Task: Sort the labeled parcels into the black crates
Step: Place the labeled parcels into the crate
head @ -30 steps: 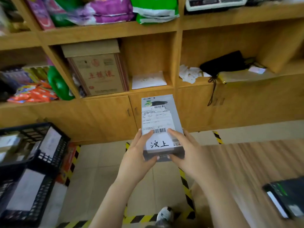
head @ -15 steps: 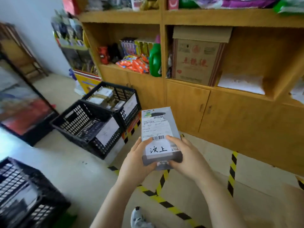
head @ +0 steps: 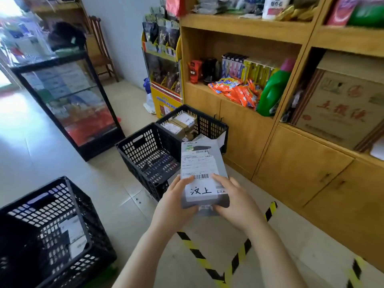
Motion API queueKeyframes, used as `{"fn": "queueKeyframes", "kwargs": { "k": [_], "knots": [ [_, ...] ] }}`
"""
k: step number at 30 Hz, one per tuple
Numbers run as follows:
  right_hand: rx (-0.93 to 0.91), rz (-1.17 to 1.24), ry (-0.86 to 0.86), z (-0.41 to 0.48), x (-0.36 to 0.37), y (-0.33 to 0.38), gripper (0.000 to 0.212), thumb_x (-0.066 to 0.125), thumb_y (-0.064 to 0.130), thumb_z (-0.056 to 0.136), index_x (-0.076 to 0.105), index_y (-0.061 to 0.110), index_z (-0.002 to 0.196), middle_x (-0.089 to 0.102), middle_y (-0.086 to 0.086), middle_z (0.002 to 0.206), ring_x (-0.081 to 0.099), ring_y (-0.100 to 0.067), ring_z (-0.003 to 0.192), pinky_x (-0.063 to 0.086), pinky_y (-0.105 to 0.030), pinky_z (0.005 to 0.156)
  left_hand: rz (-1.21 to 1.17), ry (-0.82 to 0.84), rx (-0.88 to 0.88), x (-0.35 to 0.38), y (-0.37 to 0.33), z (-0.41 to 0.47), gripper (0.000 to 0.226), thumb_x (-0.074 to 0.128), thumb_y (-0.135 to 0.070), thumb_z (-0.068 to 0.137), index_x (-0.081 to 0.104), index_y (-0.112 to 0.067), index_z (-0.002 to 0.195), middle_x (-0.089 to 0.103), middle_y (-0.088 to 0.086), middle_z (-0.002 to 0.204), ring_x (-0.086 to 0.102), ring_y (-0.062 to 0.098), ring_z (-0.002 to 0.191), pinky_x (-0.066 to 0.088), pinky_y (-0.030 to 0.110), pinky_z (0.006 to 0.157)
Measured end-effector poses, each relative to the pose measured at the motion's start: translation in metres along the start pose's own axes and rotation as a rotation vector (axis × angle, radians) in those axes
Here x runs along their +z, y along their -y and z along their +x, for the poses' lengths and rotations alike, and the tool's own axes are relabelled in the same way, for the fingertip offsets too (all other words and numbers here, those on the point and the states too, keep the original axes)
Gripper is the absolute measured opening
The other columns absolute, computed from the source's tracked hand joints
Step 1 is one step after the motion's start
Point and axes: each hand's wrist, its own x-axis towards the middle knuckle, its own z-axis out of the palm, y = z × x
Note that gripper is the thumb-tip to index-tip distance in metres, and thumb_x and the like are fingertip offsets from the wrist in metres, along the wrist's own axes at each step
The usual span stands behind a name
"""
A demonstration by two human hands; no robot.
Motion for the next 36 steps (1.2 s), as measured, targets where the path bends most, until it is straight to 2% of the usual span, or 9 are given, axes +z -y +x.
{"fn": "queueKeyframes", "kwargs": {
  "k": [4,9,12,16,20,26,28,32,36],
  "knots": [
    [-0.011,-0.015,0.039,0.04,0.007,0.004,0.074,0.069,0.025,0.085,0.03,0.044,0.145,0.036,0.014,0.14,0.045,-0.008,0.116,0.051,-0.028,0.084,-0.008,-0.011,-0.027,-0.011,0.015,0.03,0.074,0.078,-0.024,0.075,0.041,-0.045,0.136,0.032,-0.015,0.152,0.04,0.011,0.133,0.045,0.033,0.101],
    [-0.025,-0.02,0.066,0.095,-0.003,-0.01,0.076,0.071,0.024,0.085,0.029,0.044,0.146,0.034,0.014,0.143,0.043,-0.006,0.116,0.043,-0.02,0.079,-0.015,-0.032,-0.055,-0.005,0.014,0.08,0.075,0.078,-0.025,0.074,0.041,-0.045,0.136,0.033,-0.017,0.151,0.043,0.009,0.13,0.046,0.033,0.099],
    [-0.03,-0.036,0.088,0.13,-0.015,-0.026,0.076,0.071,0.023,0.084,0.03,0.043,0.146,0.034,0.013,0.144,0.044,-0.01,0.12,0.045,-0.023,0.082,-0.026,-0.038,-0.07,0.007,0.011,0.115,0.075,0.079,-0.023,0.073,0.041,-0.044,0.136,0.034,-0.017,0.15,0.046,0.009,0.127,0.047,0.029,0.097],
    [-0.056,-0.035,0.123,0.2,-0.049,-0.057,0.076,0.069,0.019,0.083,0.033,0.042,0.145,0.034,0.012,0.146,0.045,-0.012,0.121,0.048,-0.029,0.09,-0.058,-0.073,-0.107,0.034,-0.007,0.181,0.073,0.077,-0.024,0.076,0.04,-0.044,0.136,0.032,-0.018,0.15,0.043,0.005,0.125,0.039,0.018,0.09],
    [-0.097,-0.056,0.163,0.267,-0.086,-0.083,0.077,0.069,0.017,0.082,0.033,0.042,0.145,0.036,0.011,0.143,0.046,-0.014,0.12,0.049,-0.031,0.092,-0.088,-0.119,-0.142,0.055,-0.031,0.244,0.071,0.076,-0.021,0.078,0.041,-0.042,0.136,0.03,-0.017,0.152,0.041,0.005,0.126,0.036,0.018,0.09],
    [-0.126,-0.044,0.23,0.343,-0.111,-0.113,0.079,0.071,0.016,0.08,0.034,0.042,0.144,0.035,0.013,0.143,0.045,-0.01,0.118,0.05,-0.03,0.092,-0.1,-0.163,-0.206,0.076,-0.045,0.312,0.069,0.075,-0.02,0.079,0.042,-0.04,0.136,0.029,-0.022,0.148,0.032,-0.008,0.11,0.035,0.016,0.085],
    [-0.125,-0.047,0.253,0.365,-0.109,-0.121,0.08,0.072,0.018,0.08,0.034,0.043,0.144,0.035,0.013,0.143,0.046,-0.012,0.119,0.051,-0.033,0.092,-0.096,-0.167,-0.231,0.078,-0.043,0.33,0.068,0.076,-0.02,0.078,0.043,-0.038,0.135,0.03,-0.023,0.147,0.035,-0.006,0.112,0.038,0.017,0.086],
    [-0.127,-0.035,0.29,0.415,-0.101,-0.128,0.08,0.074,0.019,0.079,0.035,0.044,0.143,0.036,0.011,0.142,0.048,-0.013,0.118,0.053,-0.035,0.09,-0.077,-0.181,-0.267,0.077,-0.025,0.373,0.07,0.077,-0.022,0.075,0.044,-0.037,0.135,0.033,-0.015,0.151,0.043,0.009,0.13,0.047,0.033,0.098],
    [-0.117,-0.015,0.309,0.471,-0.087,-0.125,0.079,0.074,0.018,0.079,0.035,0.044,0.144,0.031,0.009,0.149,0.045,-0.014,0.124,0.051,-0.035,0.095,-0.063,-0.186,-0.293,0.066,-0.002,0.423,0.071,0.077,-0.022,0.076,0.043,-0.039,0.137,0.029,-0.013,0.154,0.041,0.01,0.133,0.047,0.033,0.1]
  ]
}}
